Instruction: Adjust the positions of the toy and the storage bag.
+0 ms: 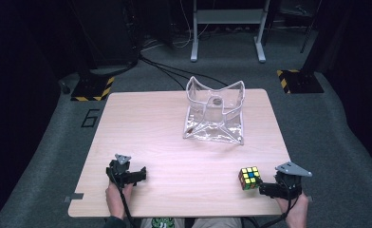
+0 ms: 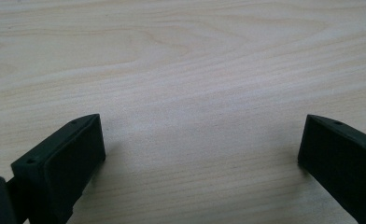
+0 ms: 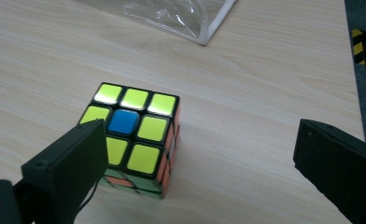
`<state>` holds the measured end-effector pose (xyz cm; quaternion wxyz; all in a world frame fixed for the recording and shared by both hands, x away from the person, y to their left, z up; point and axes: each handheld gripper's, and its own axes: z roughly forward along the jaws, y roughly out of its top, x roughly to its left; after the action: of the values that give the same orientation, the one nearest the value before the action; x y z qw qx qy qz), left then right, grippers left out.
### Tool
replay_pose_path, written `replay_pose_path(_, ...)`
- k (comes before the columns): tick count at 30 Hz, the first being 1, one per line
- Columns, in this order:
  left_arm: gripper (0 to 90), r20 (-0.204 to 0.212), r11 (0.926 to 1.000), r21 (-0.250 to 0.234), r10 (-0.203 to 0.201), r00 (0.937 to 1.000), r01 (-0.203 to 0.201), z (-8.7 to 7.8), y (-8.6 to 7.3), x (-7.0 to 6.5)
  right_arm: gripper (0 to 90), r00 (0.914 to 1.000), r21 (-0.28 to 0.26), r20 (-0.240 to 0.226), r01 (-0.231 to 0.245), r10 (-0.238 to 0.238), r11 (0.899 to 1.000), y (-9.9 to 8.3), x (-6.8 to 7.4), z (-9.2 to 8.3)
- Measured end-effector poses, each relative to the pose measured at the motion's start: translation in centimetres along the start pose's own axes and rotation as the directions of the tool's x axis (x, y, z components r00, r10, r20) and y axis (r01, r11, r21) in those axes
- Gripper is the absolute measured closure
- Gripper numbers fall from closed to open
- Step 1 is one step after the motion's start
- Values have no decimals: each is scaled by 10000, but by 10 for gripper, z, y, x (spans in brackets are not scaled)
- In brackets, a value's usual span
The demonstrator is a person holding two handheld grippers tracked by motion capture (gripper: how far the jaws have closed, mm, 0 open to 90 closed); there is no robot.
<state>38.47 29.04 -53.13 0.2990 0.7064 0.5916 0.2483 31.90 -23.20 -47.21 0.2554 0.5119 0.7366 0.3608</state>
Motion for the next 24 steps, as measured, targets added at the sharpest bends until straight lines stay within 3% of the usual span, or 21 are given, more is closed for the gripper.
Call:
replay_pose_path(6,4,1,10000,-5,2,10000,-2,0,0,0,25,9995,-28,-289,98,-99,9999,3,11,1)
replay_pose_path(12,4,4,10000,-6,10,10000,-10,0,0,0,31,9975,293,-439,573,-560,9979,1,27,10)
replay_pose_path(24,4,19,10000,-5,29,10000,-29,0,0,0,32,9957,765,-659,702,-652,9946,-4,38,25)
